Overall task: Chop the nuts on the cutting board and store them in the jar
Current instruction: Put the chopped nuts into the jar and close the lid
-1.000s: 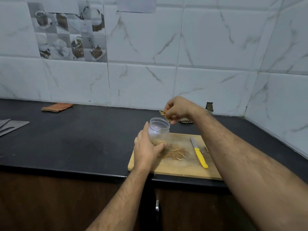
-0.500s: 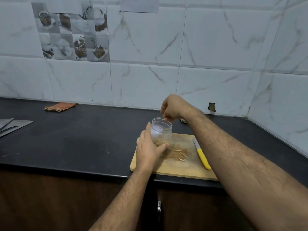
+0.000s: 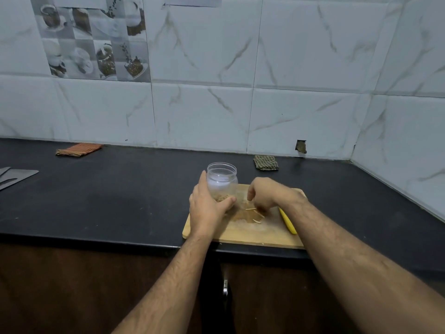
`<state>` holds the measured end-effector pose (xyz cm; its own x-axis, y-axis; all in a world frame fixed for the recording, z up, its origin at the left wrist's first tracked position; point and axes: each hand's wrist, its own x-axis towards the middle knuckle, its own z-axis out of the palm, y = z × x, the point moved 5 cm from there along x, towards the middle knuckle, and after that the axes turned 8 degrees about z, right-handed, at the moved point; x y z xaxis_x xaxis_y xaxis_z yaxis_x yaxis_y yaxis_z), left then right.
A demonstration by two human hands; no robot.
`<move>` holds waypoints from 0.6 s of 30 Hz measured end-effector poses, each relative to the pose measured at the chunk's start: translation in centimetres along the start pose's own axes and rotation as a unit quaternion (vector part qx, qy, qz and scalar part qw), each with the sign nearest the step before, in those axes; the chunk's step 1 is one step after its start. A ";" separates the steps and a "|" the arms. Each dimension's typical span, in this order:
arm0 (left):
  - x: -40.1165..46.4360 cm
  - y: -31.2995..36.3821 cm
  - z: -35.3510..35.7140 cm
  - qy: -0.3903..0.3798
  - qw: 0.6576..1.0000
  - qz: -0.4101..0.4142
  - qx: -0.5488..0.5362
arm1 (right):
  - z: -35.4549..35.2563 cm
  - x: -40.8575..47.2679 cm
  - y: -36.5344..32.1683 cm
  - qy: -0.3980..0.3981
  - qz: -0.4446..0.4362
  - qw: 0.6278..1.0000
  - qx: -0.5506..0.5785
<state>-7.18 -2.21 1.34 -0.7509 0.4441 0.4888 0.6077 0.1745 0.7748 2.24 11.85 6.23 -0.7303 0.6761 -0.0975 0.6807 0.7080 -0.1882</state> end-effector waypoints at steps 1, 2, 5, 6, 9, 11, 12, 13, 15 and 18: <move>0.0 0.0 0.0 0.000 1.000 0.000 0.001 | 0.6 -0.3 -0.1 -0.002 -0.011 1.000 -0.029; 0.0 -0.1 0.0 0.001 1.000 0.000 0.001 | 1.1 -0.5 -0.1 -0.004 -0.019 0.998 -0.052; 0.1 -0.1 0.0 0.001 1.000 0.000 0.003 | 1.6 -1.2 -0.2 0.004 -0.025 0.995 -0.095; 0.1 -0.2 0.0 0.002 1.000 0.001 0.002 | 1.5 -1.3 -0.2 0.004 -0.025 0.995 -0.101; 0.0 -0.2 0.1 0.003 1.000 0.001 0.002 | 1.0 -1.7 -0.1 -0.014 -0.020 0.995 -0.097; 0.0 -0.2 0.1 0.002 1.000 0.001 0.004 | 0.7 -1.9 0.1 -0.040 -0.013 0.996 -0.084; 0.0 -0.2 0.1 0.002 1.000 0.001 0.003 | 0.7 -2.0 0.3 -0.053 -0.009 0.995 -0.081; 0.0 -0.2 0.1 0.002 1.000 0.002 0.002 | 0.6 -2.2 0.4 -0.068 -0.005 0.995 -0.079; 0.0 -0.2 0.1 0.001 1.000 0.003 0.002 | 0.7 -2.5 0.3 -0.091 0.005 0.993 -0.069; 0.0 -0.2 0.1 0.002 1.000 0.004 0.004 | 0.7 -3.0 -0.2 -0.066 0.016 0.992 -0.105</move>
<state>-7.30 -2.15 1.15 -0.7469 0.4424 0.4965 0.6158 0.1785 0.7674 4.25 9.56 5.82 -0.7003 0.6757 -0.2304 0.6902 0.7232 0.0230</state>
